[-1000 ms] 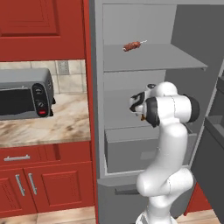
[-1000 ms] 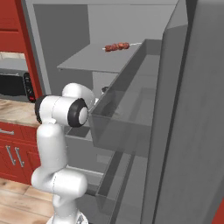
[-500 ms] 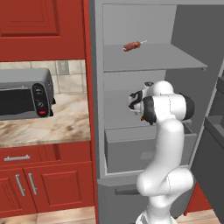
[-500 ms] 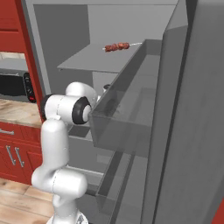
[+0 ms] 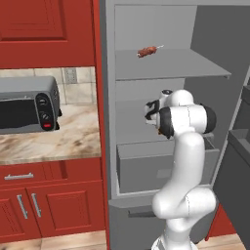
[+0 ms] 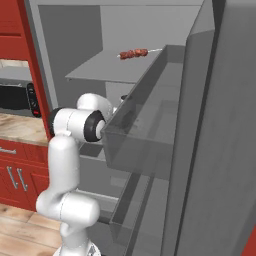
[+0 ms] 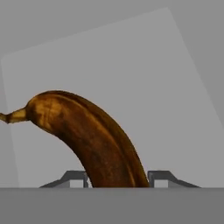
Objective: Pick up each banana from the fridge and place one banana on each plate on the dining counter.
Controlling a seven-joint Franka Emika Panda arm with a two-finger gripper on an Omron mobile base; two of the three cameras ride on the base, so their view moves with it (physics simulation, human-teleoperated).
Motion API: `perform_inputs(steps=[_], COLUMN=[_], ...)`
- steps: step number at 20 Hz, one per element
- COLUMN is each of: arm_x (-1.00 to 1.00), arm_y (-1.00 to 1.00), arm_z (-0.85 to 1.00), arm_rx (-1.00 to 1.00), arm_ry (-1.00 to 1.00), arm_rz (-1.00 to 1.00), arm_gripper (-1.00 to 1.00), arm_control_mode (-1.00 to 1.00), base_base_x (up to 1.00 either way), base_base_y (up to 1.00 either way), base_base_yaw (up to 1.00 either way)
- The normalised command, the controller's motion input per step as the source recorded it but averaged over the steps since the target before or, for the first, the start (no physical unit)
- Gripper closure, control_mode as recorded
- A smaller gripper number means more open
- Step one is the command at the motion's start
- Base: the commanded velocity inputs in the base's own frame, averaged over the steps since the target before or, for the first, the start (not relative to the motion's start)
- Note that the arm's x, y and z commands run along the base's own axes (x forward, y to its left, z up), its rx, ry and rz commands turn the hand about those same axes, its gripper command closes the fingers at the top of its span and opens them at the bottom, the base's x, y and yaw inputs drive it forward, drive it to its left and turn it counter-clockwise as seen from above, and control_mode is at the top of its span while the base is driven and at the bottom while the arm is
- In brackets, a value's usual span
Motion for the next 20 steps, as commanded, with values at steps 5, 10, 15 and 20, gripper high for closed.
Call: perform_inputs(steps=[5,10,15,20], arm_x=[-0.63,-1.0,-1.0,-1.0], arm_y=[0.11,0.04,0.13,0.21], arm_z=[0.29,0.88,0.86,0.63], arm_rx=[-0.01,0.0,-0.03,-0.1], arm_ry=[-0.01,-0.14,-0.16,-0.26], arm_rz=[0.0,0.08,0.12,0.15], arm_gripper=[1.0,1.0,1.0,1.0], arm_control_mode=[-1.0,-1.0,-1.0,-1.0], base_base_x=[0.0,0.0,0.0,0.0], base_base_y=[0.0,0.0,0.0,0.0], base_base_yaw=[0.0,0.0,0.0,0.0])
